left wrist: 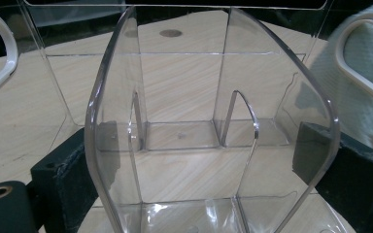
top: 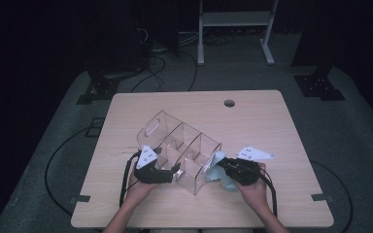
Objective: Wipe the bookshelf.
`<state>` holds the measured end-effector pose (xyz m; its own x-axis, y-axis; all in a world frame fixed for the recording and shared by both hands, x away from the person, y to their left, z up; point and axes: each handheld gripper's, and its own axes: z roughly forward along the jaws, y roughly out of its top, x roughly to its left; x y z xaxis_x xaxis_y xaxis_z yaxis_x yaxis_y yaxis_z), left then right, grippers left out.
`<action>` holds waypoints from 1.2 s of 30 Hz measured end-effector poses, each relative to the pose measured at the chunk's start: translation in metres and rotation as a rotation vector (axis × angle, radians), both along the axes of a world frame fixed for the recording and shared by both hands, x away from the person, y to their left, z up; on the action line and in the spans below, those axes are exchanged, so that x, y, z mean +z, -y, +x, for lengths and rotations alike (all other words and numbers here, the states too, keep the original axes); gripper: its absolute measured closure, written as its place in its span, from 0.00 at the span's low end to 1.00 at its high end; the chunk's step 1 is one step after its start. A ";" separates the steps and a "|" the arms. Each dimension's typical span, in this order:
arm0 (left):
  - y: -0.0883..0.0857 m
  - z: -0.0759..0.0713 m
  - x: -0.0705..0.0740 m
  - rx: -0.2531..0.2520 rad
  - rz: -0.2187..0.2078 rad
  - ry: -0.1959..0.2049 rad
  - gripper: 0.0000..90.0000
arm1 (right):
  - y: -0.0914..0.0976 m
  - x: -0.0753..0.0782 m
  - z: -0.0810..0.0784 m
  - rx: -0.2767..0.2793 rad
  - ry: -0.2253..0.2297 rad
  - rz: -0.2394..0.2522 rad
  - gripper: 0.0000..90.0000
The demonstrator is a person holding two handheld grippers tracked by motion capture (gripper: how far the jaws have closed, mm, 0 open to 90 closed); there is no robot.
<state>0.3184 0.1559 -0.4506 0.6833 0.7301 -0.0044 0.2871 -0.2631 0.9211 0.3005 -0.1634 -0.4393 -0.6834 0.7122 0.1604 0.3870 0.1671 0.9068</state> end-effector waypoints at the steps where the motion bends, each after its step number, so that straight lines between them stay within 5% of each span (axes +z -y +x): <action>1: 0.000 0.000 0.000 0.001 -0.003 -0.002 0.06 | -0.003 0.001 -0.002 0.010 0.006 -0.001 0.92; 9: -0.002 0.001 -0.001 0.012 -0.005 -0.002 0.07 | -0.028 0.001 -0.025 0.097 0.025 -0.028 0.92; 17: -0.001 0.001 0.000 0.013 -0.002 0.002 0.07 | -0.016 -0.001 -0.009 0.038 0.005 -0.004 0.92; 25: -0.003 0.001 0.000 0.015 -0.001 0.001 0.07 | -0.028 -0.002 -0.024 0.118 0.013 -0.014 0.93; 36: -0.004 0.001 -0.001 0.010 -0.003 0.002 0.07 | 0.011 -0.013 0.011 -0.053 -0.056 0.011 0.93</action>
